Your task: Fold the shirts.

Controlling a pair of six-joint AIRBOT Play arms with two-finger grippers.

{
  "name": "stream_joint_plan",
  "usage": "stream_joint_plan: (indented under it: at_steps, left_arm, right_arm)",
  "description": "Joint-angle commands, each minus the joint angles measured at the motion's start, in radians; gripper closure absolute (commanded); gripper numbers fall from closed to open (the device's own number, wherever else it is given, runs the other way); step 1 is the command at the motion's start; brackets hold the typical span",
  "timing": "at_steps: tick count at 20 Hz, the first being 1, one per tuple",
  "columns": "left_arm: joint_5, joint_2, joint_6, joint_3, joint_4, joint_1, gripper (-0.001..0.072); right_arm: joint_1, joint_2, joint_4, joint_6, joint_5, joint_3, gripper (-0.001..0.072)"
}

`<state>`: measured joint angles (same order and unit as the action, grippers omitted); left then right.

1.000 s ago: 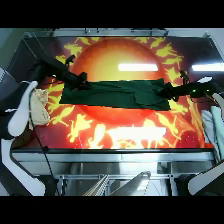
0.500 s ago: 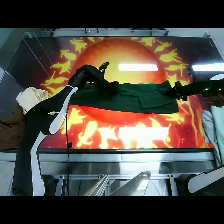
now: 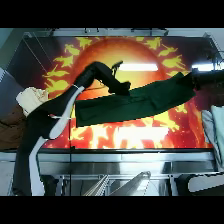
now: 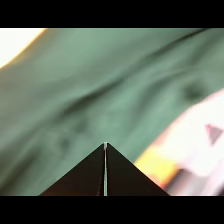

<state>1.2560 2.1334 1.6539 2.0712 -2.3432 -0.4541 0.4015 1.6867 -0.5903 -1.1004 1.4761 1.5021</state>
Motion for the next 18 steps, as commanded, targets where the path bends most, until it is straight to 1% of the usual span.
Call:
stream_joint_plan:
  at_steps: [1,4,6,7,11,15,18]
  left_arm:
    - [0.058,-0.200,0.061,-0.092,-0.029,0.107,0.0691]
    - [0.191,-0.370,0.084,-0.208,-0.031,0.248,0.0691]
    - [0.251,-0.465,0.111,-0.293,-0.030,0.320,0.0691]
    - [0.265,-0.514,0.124,-0.342,-0.030,0.348,0.0691]
    - [0.301,-0.700,0.191,-0.554,-0.031,0.424,0.0691]
    - [0.292,-0.931,0.258,-0.813,-0.031,0.495,0.0691]
    - [0.269,-1.089,0.276,-0.962,-0.032,0.559,0.0691]
  right_arm:
    - [-0.068,-0.100,0.057,-0.036,0.062,0.005,0.0697]
    - [-0.257,-0.163,0.056,-0.120,0.040,0.005,0.0697]
    - [-0.432,-0.167,0.048,-0.152,-0.033,0.005,0.0696]
    - [-0.528,-0.159,0.031,-0.174,-0.092,0.004,0.0696]
    - [-0.843,-0.063,0.015,-0.209,-0.346,0.005,0.0696]
    - [-1.036,0.085,0.018,-0.249,-0.462,0.005,0.0696]
    - [-1.116,0.163,0.032,-0.262,-0.530,0.005,0.0688]
